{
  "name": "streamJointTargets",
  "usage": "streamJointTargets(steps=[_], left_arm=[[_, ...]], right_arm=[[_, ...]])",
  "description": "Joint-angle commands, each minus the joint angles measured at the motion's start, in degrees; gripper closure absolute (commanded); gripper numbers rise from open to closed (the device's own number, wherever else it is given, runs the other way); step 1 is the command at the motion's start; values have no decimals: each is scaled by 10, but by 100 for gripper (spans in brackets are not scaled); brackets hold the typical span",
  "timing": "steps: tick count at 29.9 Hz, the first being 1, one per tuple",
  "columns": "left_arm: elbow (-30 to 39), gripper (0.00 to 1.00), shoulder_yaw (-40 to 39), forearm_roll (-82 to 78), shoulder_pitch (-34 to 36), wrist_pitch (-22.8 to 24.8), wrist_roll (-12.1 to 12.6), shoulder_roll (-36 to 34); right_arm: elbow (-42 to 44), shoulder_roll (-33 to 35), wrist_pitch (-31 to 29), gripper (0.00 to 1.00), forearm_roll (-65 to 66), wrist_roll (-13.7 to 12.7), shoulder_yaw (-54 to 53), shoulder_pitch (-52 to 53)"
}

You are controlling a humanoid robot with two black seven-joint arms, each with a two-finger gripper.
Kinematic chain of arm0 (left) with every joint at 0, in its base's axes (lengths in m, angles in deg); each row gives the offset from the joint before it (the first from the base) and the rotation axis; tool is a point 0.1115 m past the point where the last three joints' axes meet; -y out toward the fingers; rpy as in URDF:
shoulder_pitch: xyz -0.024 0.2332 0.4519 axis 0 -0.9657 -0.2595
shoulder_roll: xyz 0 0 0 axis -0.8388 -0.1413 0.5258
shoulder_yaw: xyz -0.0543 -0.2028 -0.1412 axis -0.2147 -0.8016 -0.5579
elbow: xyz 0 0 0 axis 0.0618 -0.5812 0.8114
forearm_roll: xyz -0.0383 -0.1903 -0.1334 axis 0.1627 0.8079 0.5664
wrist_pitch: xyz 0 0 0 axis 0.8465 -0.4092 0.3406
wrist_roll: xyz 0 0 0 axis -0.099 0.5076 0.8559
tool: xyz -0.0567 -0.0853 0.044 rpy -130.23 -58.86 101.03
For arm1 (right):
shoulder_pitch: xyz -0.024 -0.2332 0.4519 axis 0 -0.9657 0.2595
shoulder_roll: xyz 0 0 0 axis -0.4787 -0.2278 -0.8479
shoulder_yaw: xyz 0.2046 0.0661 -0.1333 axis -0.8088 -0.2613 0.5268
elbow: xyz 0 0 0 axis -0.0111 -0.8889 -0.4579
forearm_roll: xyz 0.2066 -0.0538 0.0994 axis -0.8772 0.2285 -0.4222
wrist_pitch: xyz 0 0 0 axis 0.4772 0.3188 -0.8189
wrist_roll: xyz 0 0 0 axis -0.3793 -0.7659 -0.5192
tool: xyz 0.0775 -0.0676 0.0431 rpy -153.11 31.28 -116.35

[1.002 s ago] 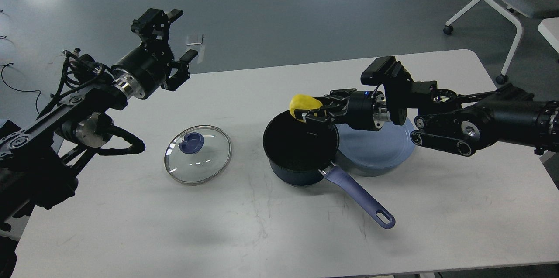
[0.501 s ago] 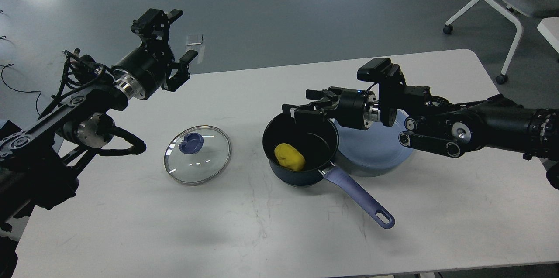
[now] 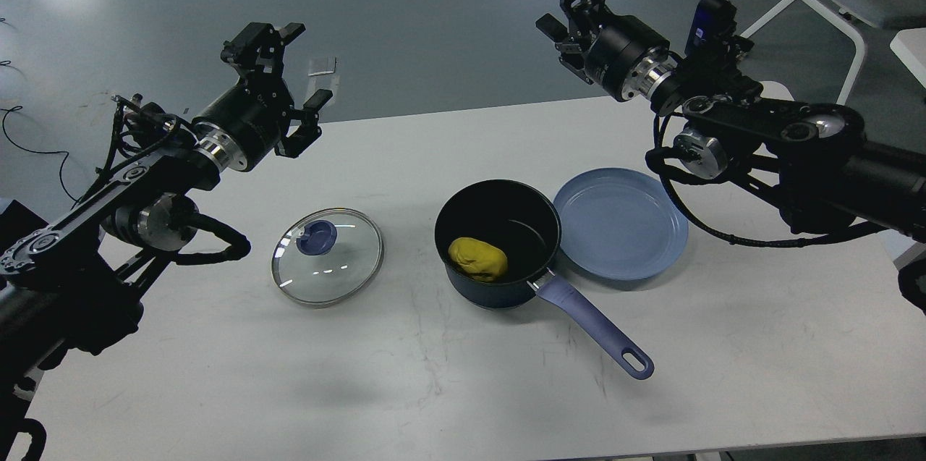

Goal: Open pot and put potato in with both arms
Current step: 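Release the potato into the saucepan and raise the right gripper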

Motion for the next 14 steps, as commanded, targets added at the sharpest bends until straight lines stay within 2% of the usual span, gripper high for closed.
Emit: streamJointTargets(steps=[1,2,7,14], left_arm=[[-5,2,-26,26,-21,-1,39,8],[-5,2,-34,36,-27,0,50,8],[-5,2,-42,41,-37,3,51,8],[-7,2,-54,40,-37,0,43,22]], right_arm=[[-2,6,-29,0,-52,-40,-39,-36],[-9,13,-31,0,-66,-55,-44,-43],[-45,37,-70,0,-111,-122,-42,-48],[-46,50,-73,0,-105,-130,-34,-42]])
